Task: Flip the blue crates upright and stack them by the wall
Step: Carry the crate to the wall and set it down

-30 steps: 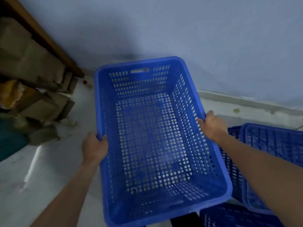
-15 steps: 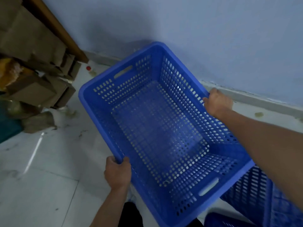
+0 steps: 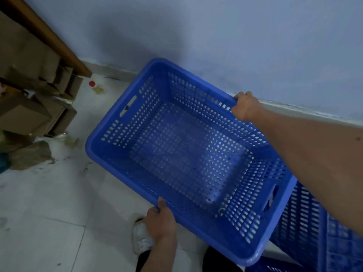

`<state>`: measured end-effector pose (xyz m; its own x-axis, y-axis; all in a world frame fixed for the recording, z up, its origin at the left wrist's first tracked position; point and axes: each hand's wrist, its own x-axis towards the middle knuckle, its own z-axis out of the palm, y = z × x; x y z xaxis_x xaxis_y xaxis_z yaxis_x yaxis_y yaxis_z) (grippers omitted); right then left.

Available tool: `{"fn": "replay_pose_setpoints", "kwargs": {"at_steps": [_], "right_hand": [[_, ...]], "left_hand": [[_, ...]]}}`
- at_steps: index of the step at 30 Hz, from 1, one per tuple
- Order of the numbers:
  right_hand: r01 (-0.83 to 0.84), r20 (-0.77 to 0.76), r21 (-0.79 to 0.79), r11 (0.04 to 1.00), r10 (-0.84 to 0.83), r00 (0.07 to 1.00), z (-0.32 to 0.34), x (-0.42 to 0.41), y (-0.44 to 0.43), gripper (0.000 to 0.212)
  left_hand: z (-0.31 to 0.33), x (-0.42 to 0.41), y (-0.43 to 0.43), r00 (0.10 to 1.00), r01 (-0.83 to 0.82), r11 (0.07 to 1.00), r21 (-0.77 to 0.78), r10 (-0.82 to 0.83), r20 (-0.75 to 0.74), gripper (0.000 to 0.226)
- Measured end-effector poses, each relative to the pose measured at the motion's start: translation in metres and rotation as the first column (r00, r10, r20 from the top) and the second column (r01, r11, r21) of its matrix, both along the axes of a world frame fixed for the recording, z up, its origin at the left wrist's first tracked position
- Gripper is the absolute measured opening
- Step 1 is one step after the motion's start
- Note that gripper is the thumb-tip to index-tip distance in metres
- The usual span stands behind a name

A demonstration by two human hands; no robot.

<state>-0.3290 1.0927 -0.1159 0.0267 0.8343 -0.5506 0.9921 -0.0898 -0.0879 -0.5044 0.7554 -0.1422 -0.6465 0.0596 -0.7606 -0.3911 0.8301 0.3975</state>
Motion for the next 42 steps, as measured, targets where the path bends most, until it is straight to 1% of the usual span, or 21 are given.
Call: {"fn": "replay_pose_setpoints", "kwargs": {"at_steps": [3,5,9,12,15,18,19,21,22,23,24,25,26,27,28,30,32,35,37,39,42], "right_hand": [[-0.013,-0.025,-0.021,1.0,0.012,1.0,-0.006,-0.014,0.01,0.053],[-0.037,-0.053,0.005,0.999,0.037,0.998,-0.011,-0.026,0.018,0.053],[-0.112,-0.085,0.078,0.991,0.119,0.989,-0.02,-0.045,0.029,0.056],[-0.151,-0.107,0.079,0.985,0.159,0.981,-0.023,-0.051,0.031,0.057],[-0.196,-0.127,0.105,0.975,0.209,0.97,-0.02,-0.049,0.019,0.062],[-0.302,-0.133,0.185,0.935,0.329,0.935,-0.015,-0.042,-0.018,0.073],[-0.341,-0.145,0.174,0.924,0.366,0.919,-0.016,-0.04,-0.036,0.075],[-0.391,-0.193,0.091,0.916,0.402,0.895,-0.02,-0.037,-0.076,0.073],[-0.403,-0.227,0.036,0.915,0.4,0.888,-0.023,-0.035,-0.099,0.07],[-0.412,-0.263,-0.02,0.911,0.393,0.881,-0.025,-0.034,-0.123,0.067],[-0.421,-0.298,-0.077,0.904,0.382,0.875,-0.027,-0.033,-0.147,0.064],[-0.426,-0.329,-0.131,0.895,0.366,0.87,-0.029,-0.032,-0.172,0.062],[-0.433,-0.352,-0.171,0.885,0.356,0.866,-0.029,-0.031,-0.195,0.059],[-0.438,-0.364,-0.195,0.878,0.35,0.863,-0.03,-0.031,-0.215,0.055],[-0.435,-0.367,-0.213,0.875,0.341,0.865,-0.03,-0.032,-0.233,0.05],[-0.403,-0.371,-0.256,0.879,0.295,0.88,-0.03,-0.033,-0.262,0.044],[-0.369,-0.377,-0.289,0.883,0.249,0.892,-0.03,-0.032,-0.285,0.047],[-0.342,-0.357,-0.271,0.9,0.236,0.904,-0.031,-0.027,-0.307,0.052],[-0.35,-0.346,-0.23,0.908,0.26,0.901,-0.033,-0.022,-0.312,0.049],[-0.402,-0.31,-0.193,0.895,0.333,0.891,-0.035,-0.018,-0.315,0.044],[-0.529,-0.197,-0.13,0.839,0.5,0.843,-0.037,-0.015,-0.317,0.041]], "left_hand": [[-0.008,0.012,0.003,0.998,-0.054,0.998,-0.041,0.055,0.029,0.054],[-0.013,0.017,0.006,0.993,-0.106,0.993,-0.048,0.109,0.054,0.054],[-0.02,0.024,0.012,0.976,-0.175,0.984,-0.016,0.176,0.129,0.04],[-0.026,0.023,0.011,0.969,-0.202,0.979,0.028,0.195,0.151,0.029],[-0.027,0.015,0.006,0.98,-0.123,0.991,0.059,0.112,0.166,0.026],[-0.021,0.003,0.005,0.972,-0.041,0.996,0.073,0.023,0.233,0.029],[-0.018,-0.002,0.004,0.964,0.031,0.998,0.053,-0.044,0.261,0.033],[-0.012,-0.017,0.005,0.914,0.302,0.953,-0.017,-0.284,0.29,0.041],[-0.008,-0.025,0.005,0.852,0.464,0.884,-0.053,-0.429,0.299,0.044],[-0.004,-0.034,0.006,0.761,0.619,0.781,-0.083,-0.57,0.31,0.047],[-0.001,-0.042,0.007,0.645,0.754,0.648,-0.11,-0.698,0.311,0.052],[0.002,-0.051,0.008,0.501,0.865,0.479,-0.146,-0.815,0.292,0.06],[0.005,-0.059,0.009,0.344,0.934,0.299,-0.197,-0.903,0.259,0.067],[0.007,-0.067,0.01,0.205,0.957,0.151,-0.248,-0.956,0.21,0.069],[0.009,-0.074,0.012,0.107,0.957,0.062,-0.283,-0.983,0.146,0.066],[0.013,-0.084,0.018,-0.001,0.947,-0.003,-0.322,-1.0,0.006,0.054],[0.016,-0.092,0.022,-0.109,0.929,-0.06,-0.365,-0.987,-0.115,0.048],[0.013,-0.1,0.025,-0.303,0.888,-0.198,-0.414,-0.931,-0.204,0.049],[0.008,-0.107,0.025,-0.415,0.86,-0.294,-0.417,-0.879,-0.236,0.048],[0.004,-0.116,0.025,-0.48,0.844,-0.353,-0.404,-0.834,-0.274,0.045],[0.002,-0.128,0.025,-0.51,0.837,-0.406,-0.368,-0.823,-0.252,0.047]]}}
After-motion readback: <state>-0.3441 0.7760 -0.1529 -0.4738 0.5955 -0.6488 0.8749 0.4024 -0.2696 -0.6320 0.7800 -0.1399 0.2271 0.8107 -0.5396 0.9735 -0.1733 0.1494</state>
